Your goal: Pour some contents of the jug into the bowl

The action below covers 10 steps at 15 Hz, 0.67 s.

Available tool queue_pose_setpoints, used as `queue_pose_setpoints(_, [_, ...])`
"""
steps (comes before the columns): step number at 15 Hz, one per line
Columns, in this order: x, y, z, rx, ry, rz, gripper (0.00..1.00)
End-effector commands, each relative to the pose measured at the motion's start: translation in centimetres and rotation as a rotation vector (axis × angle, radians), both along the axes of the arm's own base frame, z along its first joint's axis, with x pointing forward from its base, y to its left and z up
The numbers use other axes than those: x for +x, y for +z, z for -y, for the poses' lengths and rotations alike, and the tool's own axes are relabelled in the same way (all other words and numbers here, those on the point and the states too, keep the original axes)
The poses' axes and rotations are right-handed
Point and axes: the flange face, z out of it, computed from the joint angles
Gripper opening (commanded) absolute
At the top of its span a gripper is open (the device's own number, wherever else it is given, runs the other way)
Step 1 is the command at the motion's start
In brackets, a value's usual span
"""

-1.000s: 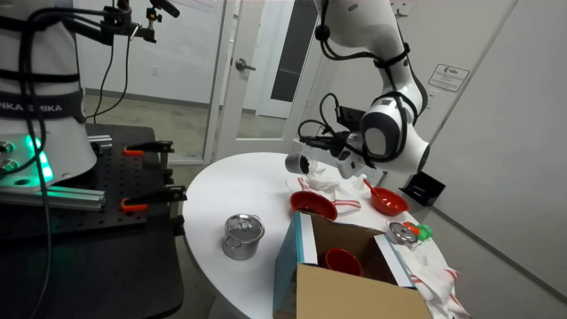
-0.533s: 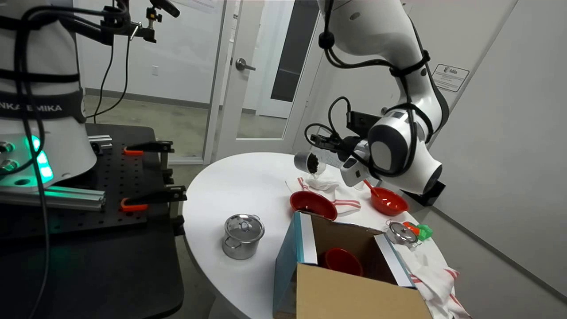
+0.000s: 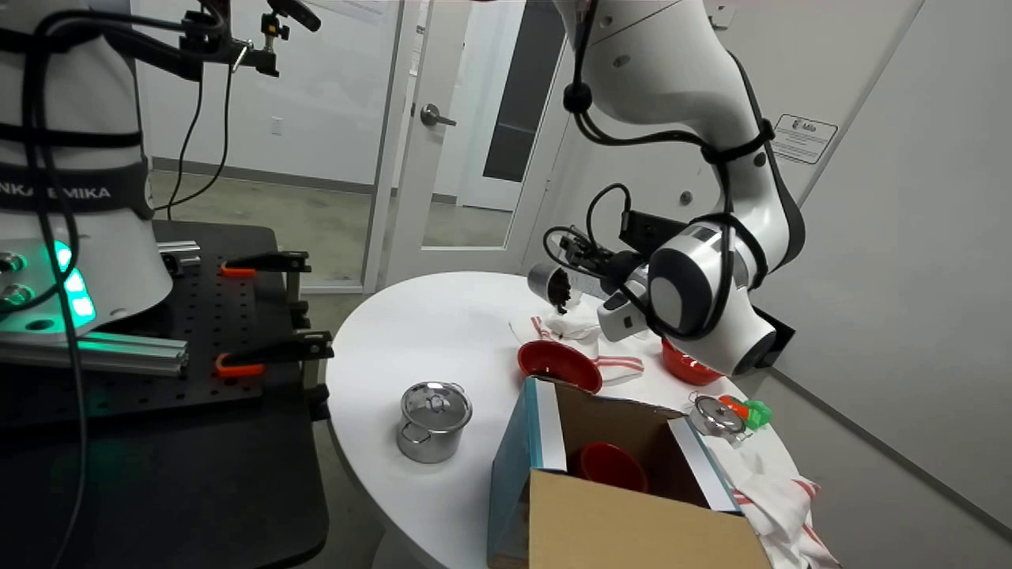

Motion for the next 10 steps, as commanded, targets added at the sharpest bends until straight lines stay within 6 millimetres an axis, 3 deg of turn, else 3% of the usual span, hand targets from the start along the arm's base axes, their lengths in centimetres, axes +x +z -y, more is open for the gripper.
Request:
queue_pose_setpoints(1, [0.27,-0.11,0.04,0.063,-0.013,-0.016,0.06])
queue_pose_setpoints(10, [0.34,0.5,0.56,0.14,-0.047,-0.01,0.06])
